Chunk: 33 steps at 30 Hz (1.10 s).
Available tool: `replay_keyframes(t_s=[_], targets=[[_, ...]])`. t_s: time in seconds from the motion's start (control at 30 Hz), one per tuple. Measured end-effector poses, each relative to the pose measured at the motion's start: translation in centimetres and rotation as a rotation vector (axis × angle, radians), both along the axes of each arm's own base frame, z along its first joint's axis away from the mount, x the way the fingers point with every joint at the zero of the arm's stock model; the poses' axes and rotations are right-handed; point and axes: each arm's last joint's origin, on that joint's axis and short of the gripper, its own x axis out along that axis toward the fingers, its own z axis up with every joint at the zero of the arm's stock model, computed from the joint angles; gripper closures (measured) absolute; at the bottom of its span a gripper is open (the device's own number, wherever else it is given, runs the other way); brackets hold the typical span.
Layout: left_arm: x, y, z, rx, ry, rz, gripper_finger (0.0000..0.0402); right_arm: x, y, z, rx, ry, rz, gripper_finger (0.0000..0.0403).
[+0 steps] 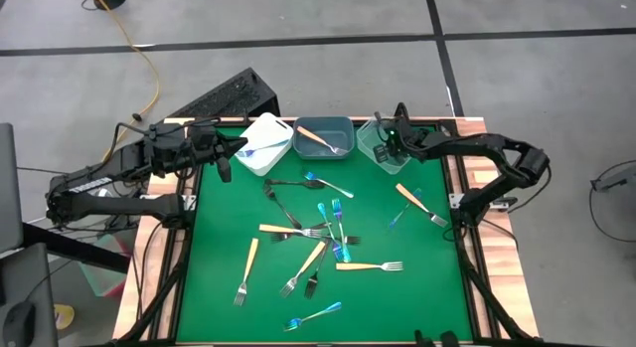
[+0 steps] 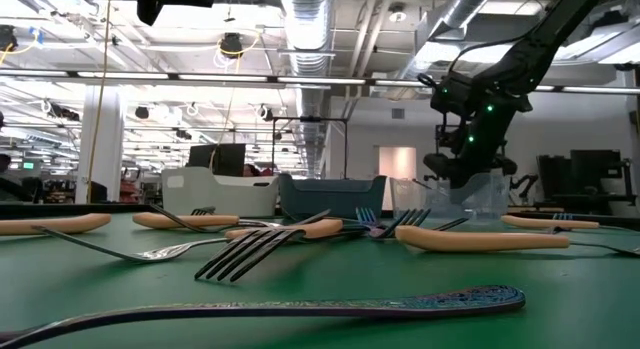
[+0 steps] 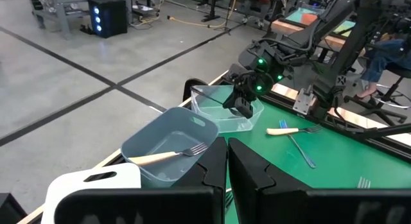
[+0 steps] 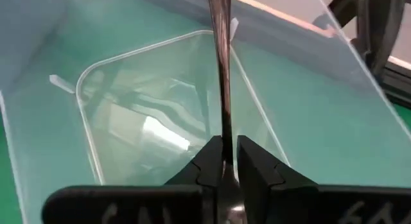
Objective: Sort silverware by color (type)
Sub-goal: Put the black fork into the transparent bin, then put the blue fork into the white bin
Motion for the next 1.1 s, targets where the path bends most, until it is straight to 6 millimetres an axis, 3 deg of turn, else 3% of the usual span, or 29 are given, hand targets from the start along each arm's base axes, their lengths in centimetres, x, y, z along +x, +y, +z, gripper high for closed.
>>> replay_keyframes(t_s=[0.17, 0.43, 0.63, 0.83, 1.1], targets=[[0.0, 0.0, 0.0, 0.0, 0.001, 0.0, 0.0401, 0.1, 0.1, -0.1, 0.027, -0.018, 0.027, 0.0309], [-0.1, 0.0, -0.2, -0.028, 0.014, 0.007, 0.0401, 0.2, 0.6, 0.6, 0.024, -0.039, 0.049, 0.0224], [-0.1, 0.0, -0.3, -0.03, 0.016, 0.007, 0.0401, 0.0, 0.7, 3.5, -0.035, -0.096, 0.055, 0.0192], [-0.1, 0.0, -0.3, -0.03, 0.016, 0.007, 0.0401, 0.2, 1.1, 8.9, -0.117, -0.213, 0.14, 0.0197], [0.0, 0.0, -0.1, -0.067, -0.02, 0.02, 0.0401, 0.2, 5.0, 21.3, -0.373, -0.578, 0.378, 0.0204]])
